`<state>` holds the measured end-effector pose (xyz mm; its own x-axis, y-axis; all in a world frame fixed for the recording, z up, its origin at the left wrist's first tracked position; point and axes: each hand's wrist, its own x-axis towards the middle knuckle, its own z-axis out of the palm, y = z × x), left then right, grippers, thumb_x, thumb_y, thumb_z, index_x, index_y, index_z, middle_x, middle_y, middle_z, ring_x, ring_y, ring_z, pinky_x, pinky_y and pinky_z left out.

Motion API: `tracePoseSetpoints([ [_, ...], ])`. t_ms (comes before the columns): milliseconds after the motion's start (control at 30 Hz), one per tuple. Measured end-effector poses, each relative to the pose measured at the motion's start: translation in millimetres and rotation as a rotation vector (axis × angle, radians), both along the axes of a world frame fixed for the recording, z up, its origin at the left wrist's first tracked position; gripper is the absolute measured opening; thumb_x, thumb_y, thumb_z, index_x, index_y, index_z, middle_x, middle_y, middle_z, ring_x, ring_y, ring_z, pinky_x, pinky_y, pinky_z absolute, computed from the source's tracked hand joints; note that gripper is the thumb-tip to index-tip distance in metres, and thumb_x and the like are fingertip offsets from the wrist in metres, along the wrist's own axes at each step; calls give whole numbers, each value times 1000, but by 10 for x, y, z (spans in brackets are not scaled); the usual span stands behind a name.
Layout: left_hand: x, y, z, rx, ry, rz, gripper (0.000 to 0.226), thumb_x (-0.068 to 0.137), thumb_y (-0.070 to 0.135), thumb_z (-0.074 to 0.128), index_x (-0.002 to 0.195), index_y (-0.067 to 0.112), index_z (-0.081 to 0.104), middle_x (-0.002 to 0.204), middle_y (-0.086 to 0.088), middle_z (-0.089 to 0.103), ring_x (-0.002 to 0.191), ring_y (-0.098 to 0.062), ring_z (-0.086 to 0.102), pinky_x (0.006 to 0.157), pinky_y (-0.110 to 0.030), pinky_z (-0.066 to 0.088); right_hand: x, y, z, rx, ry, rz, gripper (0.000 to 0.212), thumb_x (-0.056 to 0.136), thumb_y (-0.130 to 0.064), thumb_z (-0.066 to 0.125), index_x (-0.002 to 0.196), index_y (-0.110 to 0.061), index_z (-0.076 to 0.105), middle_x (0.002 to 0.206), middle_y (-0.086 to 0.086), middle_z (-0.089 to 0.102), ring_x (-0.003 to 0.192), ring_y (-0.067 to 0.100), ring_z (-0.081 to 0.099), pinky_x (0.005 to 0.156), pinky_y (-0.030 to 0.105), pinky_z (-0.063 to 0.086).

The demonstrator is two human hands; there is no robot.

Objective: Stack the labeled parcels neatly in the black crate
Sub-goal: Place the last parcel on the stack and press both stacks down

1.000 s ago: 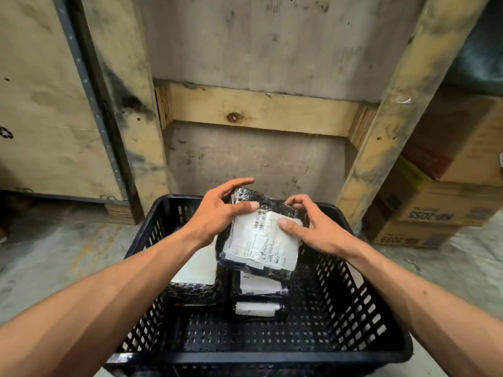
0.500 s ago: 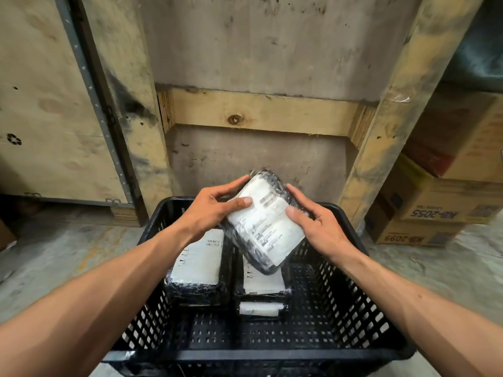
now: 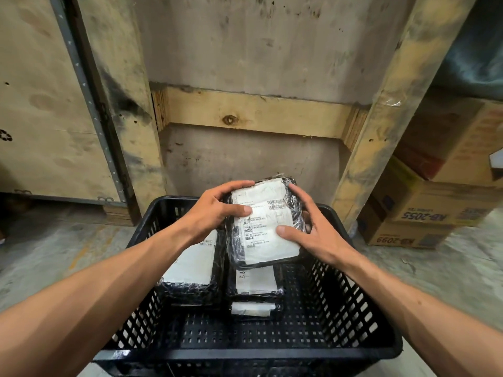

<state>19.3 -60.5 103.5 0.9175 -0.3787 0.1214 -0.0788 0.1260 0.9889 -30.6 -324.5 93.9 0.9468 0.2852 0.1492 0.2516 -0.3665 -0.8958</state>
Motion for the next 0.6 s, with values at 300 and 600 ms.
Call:
tracePoseSetpoints([
  [300, -196, -214, -87, 28, -108, 145, 84, 81, 30, 85, 148, 54, 39, 144, 16, 53, 119, -4, 65, 86, -28, 61, 30, 242, -121, 237, -121, -169, 87, 78, -38, 85, 146, -60, 35, 127, -31, 62, 116, 2, 65, 100, 44, 58],
  [600, -203, -27, -101, 159, -89, 6, 73, 76, 9, 88, 135, 39, 57, 137, 12, 59, 111, 1, 66, 83, -15, 55, 37, 44, -188, 145, -12, -61, 85, 83, -29, 87, 148, -48, 35, 137, -13, 59, 119, 3, 64, 97, 25, 56],
])
